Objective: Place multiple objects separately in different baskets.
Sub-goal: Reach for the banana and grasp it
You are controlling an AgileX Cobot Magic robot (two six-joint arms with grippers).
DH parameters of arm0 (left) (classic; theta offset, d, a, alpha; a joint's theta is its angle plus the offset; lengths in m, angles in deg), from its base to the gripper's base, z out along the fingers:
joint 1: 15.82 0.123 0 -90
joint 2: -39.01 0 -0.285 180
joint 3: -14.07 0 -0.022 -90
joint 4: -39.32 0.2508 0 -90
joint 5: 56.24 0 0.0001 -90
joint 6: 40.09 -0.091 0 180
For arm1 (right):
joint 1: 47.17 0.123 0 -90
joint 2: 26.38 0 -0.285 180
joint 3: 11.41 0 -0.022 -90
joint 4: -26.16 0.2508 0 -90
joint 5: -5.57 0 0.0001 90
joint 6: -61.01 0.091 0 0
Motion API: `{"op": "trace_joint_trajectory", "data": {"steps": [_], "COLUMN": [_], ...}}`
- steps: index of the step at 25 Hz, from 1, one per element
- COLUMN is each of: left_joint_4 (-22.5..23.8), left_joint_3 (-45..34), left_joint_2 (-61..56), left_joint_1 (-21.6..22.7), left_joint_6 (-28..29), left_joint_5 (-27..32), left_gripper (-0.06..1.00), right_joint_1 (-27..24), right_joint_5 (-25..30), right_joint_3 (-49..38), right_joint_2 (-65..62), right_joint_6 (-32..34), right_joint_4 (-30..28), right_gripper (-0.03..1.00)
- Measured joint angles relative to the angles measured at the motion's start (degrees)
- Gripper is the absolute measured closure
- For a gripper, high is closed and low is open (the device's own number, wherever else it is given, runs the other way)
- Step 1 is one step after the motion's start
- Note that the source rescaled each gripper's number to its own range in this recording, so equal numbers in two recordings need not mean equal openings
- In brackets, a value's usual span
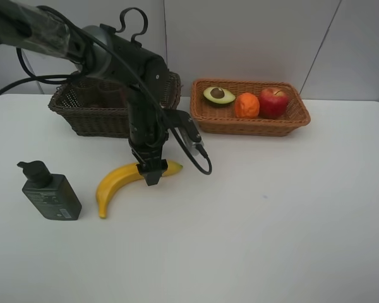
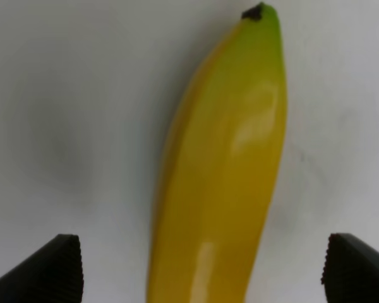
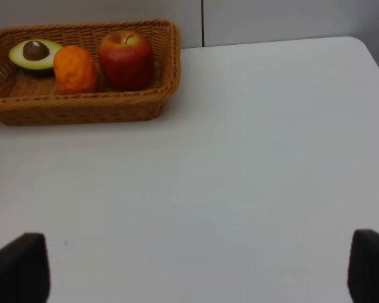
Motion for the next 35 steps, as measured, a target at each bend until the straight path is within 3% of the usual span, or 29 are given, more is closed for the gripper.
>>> {"op": "trace_joint_trajectory", "data": {"steps": [16, 19, 23, 35], "left_joint_4": [-0.6, -0.6, -0.9, -1.2], "left_joint_3": [0.0, 0.0, 0.0, 0.0], "left_joint_2": [1.9, 1.9, 1.9, 1.9], "left_joint_1": [0.0, 0.0, 0.0, 0.0], "left_joint_6": [-0.1, -0.1, -0.1, -0.2], "left_joint_5": [-0.1, -0.1, -1.0, -1.3], "left_gripper": [-0.04, 0.10, 0.48, 0.47], "right_joint_1": [0.0, 0.0, 0.0, 0.0], "right_joint_5": [0.0, 0.0, 0.0, 0.0], "right_joint_3": [0.0, 0.0, 0.0, 0.0], "right_joint_2": [0.0, 0.0, 0.0, 0.0], "right_joint_6": [0.0, 0.0, 0.0, 0.0], "right_joint_4": [0.0, 0.0, 0.0, 0.0], "right_gripper": [-0.03, -0.03, -0.03, -0.03]}}
